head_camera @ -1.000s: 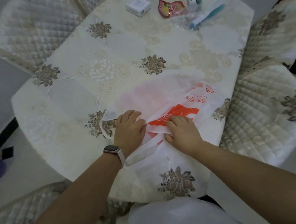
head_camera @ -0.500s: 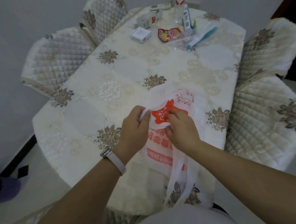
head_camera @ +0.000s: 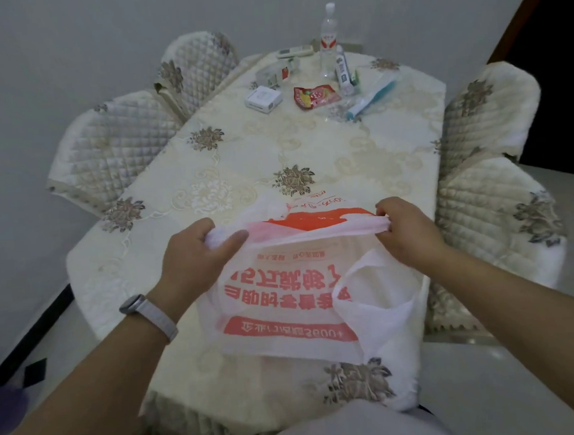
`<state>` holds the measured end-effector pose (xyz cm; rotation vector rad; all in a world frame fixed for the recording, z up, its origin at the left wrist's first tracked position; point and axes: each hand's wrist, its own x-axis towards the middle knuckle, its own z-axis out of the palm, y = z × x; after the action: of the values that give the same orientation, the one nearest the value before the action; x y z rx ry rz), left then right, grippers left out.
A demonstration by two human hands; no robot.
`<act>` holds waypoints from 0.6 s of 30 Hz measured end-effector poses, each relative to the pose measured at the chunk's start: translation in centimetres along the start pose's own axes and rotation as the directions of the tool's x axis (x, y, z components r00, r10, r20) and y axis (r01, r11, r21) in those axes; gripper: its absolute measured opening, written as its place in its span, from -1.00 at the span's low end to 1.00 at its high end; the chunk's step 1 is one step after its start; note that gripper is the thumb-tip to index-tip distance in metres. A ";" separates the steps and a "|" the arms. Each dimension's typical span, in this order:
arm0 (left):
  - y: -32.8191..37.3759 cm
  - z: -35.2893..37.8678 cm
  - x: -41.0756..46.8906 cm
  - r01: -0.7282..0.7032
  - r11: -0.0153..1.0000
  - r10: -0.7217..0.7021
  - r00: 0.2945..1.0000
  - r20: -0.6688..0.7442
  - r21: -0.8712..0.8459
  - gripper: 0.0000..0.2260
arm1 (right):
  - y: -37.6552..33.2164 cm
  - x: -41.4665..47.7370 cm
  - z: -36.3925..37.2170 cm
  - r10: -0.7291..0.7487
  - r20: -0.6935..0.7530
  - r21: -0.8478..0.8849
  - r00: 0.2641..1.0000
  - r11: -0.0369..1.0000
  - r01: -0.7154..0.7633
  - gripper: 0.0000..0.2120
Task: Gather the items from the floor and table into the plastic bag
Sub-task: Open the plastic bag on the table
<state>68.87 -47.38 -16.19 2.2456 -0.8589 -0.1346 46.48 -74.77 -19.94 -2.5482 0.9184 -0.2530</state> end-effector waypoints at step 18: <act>-0.6 0.0 -0.9 0.048 0.981 -0.002 0.973 0.232 -0.191 -0.72 | -4.2 -0.8 -1.3 0.115 0.004 0.201 0.993 0.973 -0.113 -0.94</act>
<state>68.53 -46.52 -16.76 2.0827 -0.8970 -0.4799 47.88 -71.72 -16.93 -2.3029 0.9853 -0.3047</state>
